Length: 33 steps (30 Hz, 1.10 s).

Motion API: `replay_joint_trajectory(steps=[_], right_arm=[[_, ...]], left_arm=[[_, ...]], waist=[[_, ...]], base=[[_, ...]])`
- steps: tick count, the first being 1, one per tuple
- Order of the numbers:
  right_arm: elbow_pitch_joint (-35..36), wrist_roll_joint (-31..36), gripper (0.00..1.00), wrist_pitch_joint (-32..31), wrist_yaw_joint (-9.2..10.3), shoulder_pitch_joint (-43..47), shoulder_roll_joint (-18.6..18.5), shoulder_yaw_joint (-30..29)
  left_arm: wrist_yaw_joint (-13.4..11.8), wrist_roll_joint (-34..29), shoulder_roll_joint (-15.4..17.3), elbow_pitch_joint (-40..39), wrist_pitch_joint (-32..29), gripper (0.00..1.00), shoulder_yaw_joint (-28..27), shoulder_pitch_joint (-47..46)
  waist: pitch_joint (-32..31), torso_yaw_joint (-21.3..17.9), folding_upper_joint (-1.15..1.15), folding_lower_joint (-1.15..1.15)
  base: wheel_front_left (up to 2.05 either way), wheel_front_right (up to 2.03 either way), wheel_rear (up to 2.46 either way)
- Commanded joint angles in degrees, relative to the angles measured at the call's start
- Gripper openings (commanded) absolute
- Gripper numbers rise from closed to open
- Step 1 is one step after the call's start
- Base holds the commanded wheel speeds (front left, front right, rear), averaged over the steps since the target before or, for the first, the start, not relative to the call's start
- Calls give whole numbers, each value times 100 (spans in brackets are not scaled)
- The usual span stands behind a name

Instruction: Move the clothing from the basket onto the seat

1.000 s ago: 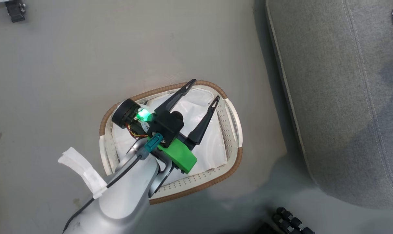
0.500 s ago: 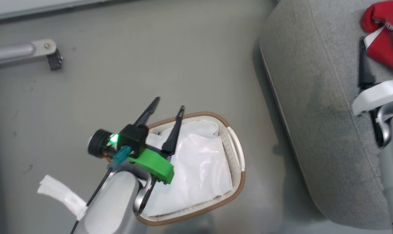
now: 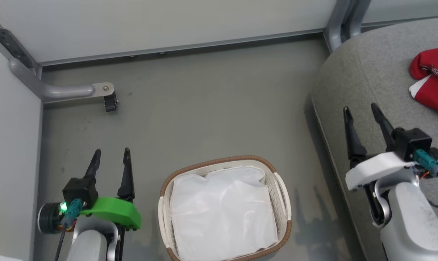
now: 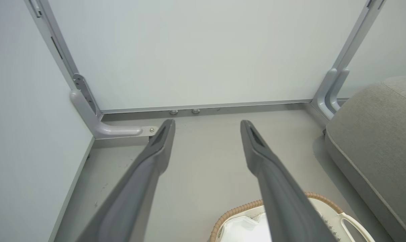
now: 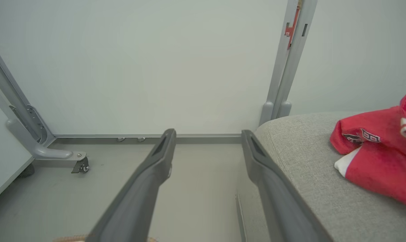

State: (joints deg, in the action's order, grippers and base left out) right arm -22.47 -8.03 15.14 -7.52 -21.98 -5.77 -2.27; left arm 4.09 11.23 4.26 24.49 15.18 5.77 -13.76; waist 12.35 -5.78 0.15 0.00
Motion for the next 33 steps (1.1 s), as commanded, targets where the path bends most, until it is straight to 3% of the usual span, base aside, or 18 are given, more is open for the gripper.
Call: replay_joint_trajectory(steps=[1, 7, 12, 13, 16, 33], right_arm=[[-4, -40, 100, 0, 6, 228, 32, 26], [-68, -131, 100, 0, 6, 800, 142, 154], [-100, -201, 100, 0, 6, 1087, 188, 164], [-118, -164, 0, -2, 0, 1054, 214, 176], [-235, -224, 0, -33, 0, 1109, 249, 155], [18, -2045, 0, -510, 1, 1218, 254, 23]], left_arm=[[1, -45, -32, 26, -5, 100, -115, 215], [82, -129, -93, -1, -5, 100, -543, 735], [224, 206, -132, 199, -5, 100, -708, 1068], [207, 228, -130, 237, -3, 0, -708, 1023], [208, 288, -148, 364, -37, 0, -731, 1057], [239, 2024, -143, 45, -513, 0, -845, 985]], waist=[[-343, 219, -15, 0], [-637, 239, -15, 0], [-800, 269, -15, 0], [-725, 225, 0, 0], [-732, 229, 0, 0], [-798, 276, -2, 0]], base=[[0, 0, 0], [0, 0, 0], [0, 0, 0], [0, 0, 0], [0, 0, 0], [0, 0, 0]])
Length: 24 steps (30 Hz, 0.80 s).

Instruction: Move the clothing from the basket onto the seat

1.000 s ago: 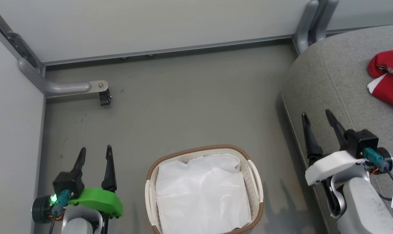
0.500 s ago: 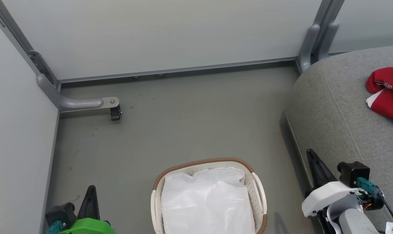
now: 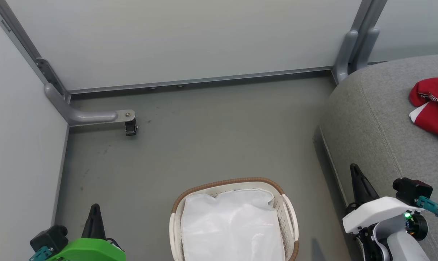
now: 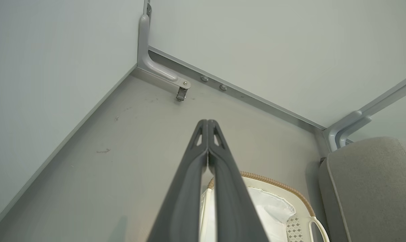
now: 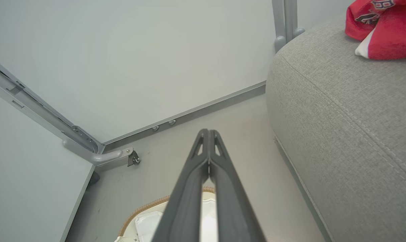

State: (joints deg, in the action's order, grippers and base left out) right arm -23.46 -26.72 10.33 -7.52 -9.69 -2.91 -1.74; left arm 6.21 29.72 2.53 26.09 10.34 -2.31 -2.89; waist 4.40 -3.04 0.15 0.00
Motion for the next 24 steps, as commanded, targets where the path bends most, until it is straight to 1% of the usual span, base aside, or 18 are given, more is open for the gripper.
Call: replay_joint_trajectory(steps=[1, 15, 24], right_arm=[[130, -260, 0, -50, 1, -6, -32, -34], [306, -1509, 0, -368, 1, 67, -28, -118], [396, -2194, 0, -545, 2, 111, -25, -168]], left_arm=[[29, 255, 30, -131, -50, 0, -40, -105], [49, 1444, 34, -357, -370, 0, -110, -161], [63, 2096, 37, -476, -547, 0, -155, -197]], waist=[[-6, 5, -2, 0], [-61, 44, -4, 0], [-95, 69, -5, 0]], base=[[0, 0, 0], [0, 0, 0], [0, 0, 0]])
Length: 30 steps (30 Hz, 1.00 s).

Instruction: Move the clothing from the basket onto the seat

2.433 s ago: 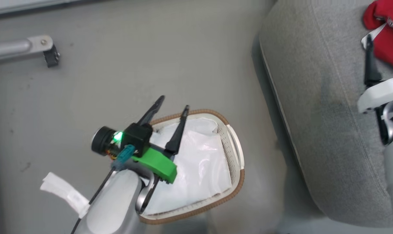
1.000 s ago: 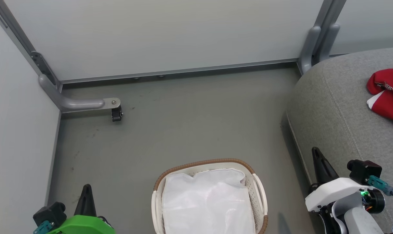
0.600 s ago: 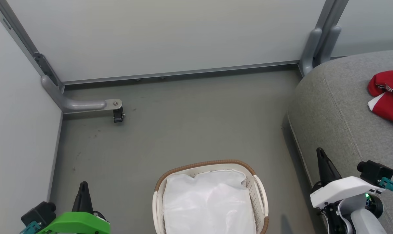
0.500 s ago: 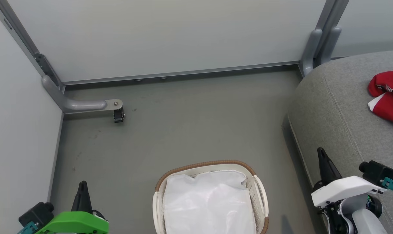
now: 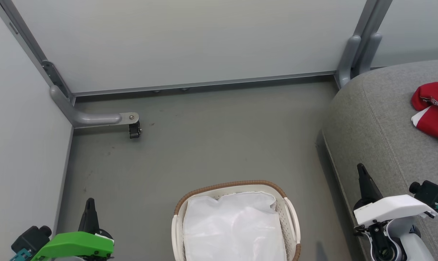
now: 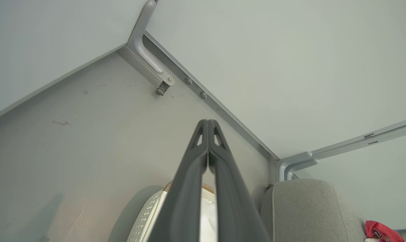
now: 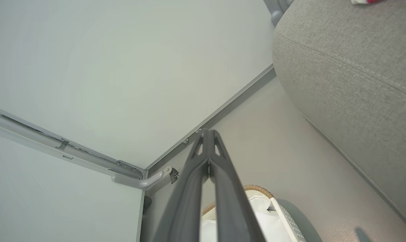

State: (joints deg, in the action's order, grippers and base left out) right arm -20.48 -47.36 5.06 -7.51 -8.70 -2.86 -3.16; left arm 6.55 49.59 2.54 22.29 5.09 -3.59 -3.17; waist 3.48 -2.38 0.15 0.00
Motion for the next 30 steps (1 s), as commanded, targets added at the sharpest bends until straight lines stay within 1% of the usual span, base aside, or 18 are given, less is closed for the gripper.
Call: replay_joint_trajectory(steps=[1, 30], right_arm=[[110, -214, 0, -43, 1, 16, -30, -33], [355, -2066, 0, -531, 2, 122, -22, -171]], left_arm=[[30, 191, 36, -112, -46, 0, -33, -172], [64, 1958, 43, -431, -536, 0, -152, -257]], waist=[[-7, 5, -5, 0], [-119, 86, -8, 0]], base=[[0, 0, 0], [0, 0, 0]])
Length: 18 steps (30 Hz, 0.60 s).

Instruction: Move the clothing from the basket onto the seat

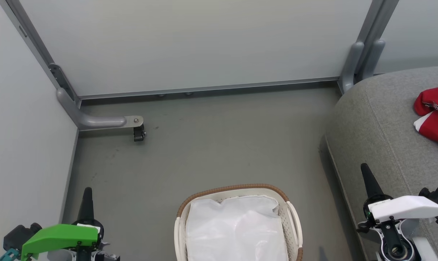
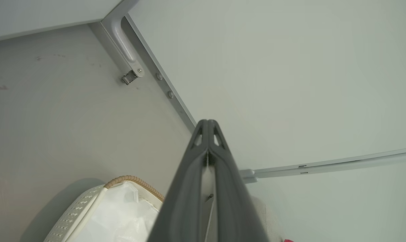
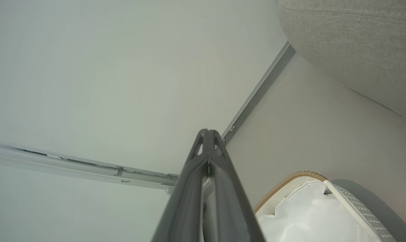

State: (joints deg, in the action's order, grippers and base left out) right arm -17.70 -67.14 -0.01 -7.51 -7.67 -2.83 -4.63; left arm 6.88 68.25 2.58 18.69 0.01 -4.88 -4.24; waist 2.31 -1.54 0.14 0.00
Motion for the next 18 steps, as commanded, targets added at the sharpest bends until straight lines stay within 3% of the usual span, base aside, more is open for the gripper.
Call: replay_joint_trajectory(steps=[1, 18], right_arm=[[84, -147, 0, -44, 2, 24, -25, -29], [198, -1032, 0, -271, 2, 84, -21, -94]], left_arm=[[32, 152, 40, -81, -44, 0, -26, -153], [48, 995, 44, -229, -275, 0, -84, -189]], waist=[[-6, 4, -8, 0], [-72, 52, -10, 0]], base=[[0, 0, 0], [0, 0, 0]])
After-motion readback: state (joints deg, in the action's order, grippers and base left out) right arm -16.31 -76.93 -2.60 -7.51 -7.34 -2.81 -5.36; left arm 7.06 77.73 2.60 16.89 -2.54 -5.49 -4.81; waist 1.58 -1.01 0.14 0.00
